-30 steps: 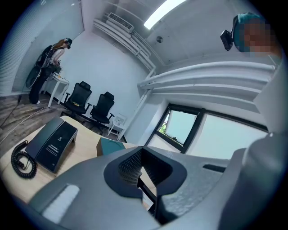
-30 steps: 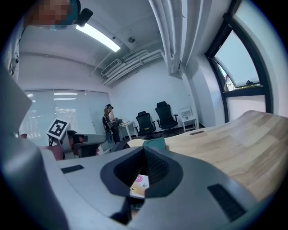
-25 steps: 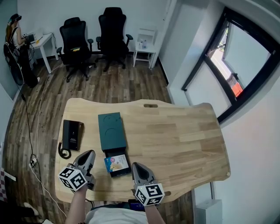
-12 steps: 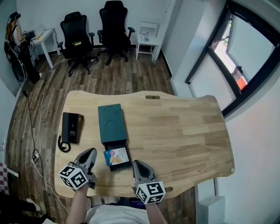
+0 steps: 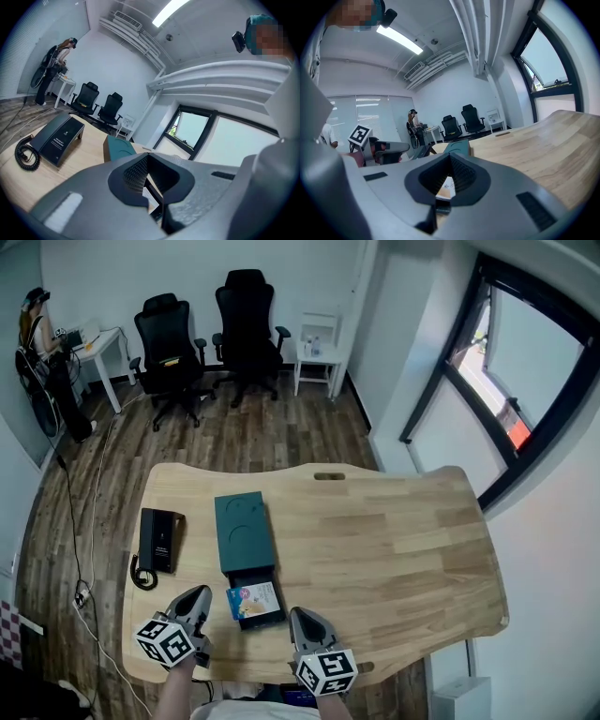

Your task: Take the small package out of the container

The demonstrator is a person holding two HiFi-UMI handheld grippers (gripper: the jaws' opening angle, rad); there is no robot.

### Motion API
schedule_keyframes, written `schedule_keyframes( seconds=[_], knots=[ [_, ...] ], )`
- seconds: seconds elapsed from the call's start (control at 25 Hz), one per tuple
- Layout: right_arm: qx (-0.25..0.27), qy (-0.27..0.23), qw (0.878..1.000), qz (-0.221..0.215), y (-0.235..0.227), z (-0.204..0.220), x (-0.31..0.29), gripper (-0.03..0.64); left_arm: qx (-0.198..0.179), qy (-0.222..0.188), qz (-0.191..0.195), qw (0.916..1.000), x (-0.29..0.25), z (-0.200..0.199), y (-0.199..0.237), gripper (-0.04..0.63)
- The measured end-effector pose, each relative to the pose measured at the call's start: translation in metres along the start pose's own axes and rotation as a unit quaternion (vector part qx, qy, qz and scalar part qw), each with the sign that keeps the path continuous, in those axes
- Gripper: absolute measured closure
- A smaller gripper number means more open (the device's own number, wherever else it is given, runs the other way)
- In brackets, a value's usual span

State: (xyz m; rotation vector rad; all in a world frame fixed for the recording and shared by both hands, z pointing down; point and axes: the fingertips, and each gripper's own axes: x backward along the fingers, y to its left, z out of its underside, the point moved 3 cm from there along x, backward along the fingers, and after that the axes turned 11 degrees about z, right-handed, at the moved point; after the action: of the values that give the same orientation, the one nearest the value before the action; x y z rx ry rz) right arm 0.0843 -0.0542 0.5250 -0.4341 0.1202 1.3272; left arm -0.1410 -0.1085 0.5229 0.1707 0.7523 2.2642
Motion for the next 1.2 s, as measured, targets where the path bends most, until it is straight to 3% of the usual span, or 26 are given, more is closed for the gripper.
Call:
schedule_keyframes(
  seconds=[0.28, 0.56, 1.0, 1.2],
  knots=[
    [0.010, 0.022, 1.000, 0.000, -0.002, 0.019, -0.007, 0.614, 0.063, 0.008, -0.016, 0.9979, 0.001, 0.030, 0.019, 0.595],
    [0.019, 0.067, 0.997, 0.014, -0.007, 0.041, -0.017, 0.614, 0.071, 0.052, -0.020, 0.9959, -0.001, 0.057, 0.030, 0.595],
    [0.019, 0.089, 0.996, 0.005, -0.008, 0.054, -0.039, 0.614, 0.116, 0.097, -0.020, 0.9883, -0.006, 0.093, 0.044, 0.592],
    [0.017, 0.099, 0.995, 0.003, -0.014, 0.060, -0.047, 0.614, 0.143, 0.112, -0.013, 0.9832, -0.013, 0.106, 0.046, 0.525]
  ],
)
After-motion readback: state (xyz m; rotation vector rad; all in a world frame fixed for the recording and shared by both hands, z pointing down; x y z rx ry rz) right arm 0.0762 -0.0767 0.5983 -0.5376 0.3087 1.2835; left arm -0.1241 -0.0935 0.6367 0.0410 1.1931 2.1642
